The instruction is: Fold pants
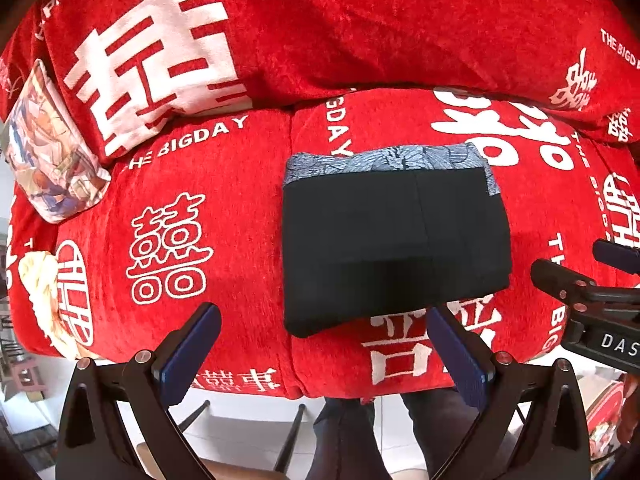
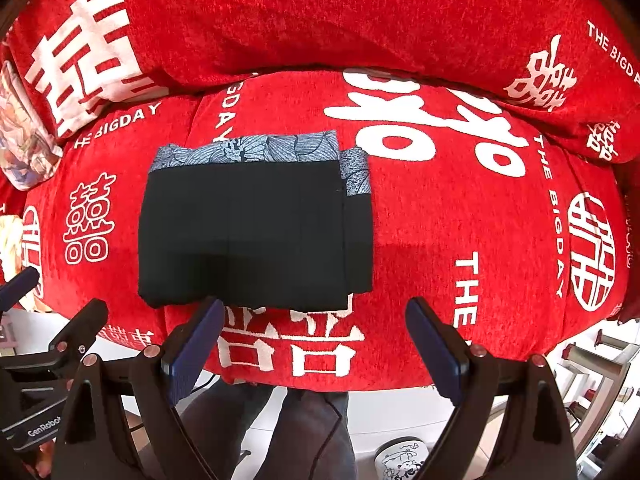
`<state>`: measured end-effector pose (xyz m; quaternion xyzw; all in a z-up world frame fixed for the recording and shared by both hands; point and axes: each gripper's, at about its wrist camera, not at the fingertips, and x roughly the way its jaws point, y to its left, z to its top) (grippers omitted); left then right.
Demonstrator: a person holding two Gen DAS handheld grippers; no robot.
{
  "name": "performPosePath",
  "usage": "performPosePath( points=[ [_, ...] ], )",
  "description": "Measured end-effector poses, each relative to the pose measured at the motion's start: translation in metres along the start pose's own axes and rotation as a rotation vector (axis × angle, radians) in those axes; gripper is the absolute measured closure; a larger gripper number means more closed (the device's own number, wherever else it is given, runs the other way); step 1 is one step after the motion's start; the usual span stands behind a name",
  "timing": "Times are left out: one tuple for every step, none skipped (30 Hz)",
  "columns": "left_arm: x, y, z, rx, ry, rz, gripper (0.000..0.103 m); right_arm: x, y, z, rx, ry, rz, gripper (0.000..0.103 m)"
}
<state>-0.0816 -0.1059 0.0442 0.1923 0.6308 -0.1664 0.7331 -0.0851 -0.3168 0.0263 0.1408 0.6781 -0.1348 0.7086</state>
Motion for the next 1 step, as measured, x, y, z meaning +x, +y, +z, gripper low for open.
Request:
performPosePath(
  points=[
    [0.0005,0.0001,0.0001,-0.002,0.003,-0.003,0.000,0.0001,0.0001,-0.0002,0.001,0.000,0.000,0.010]
  ],
)
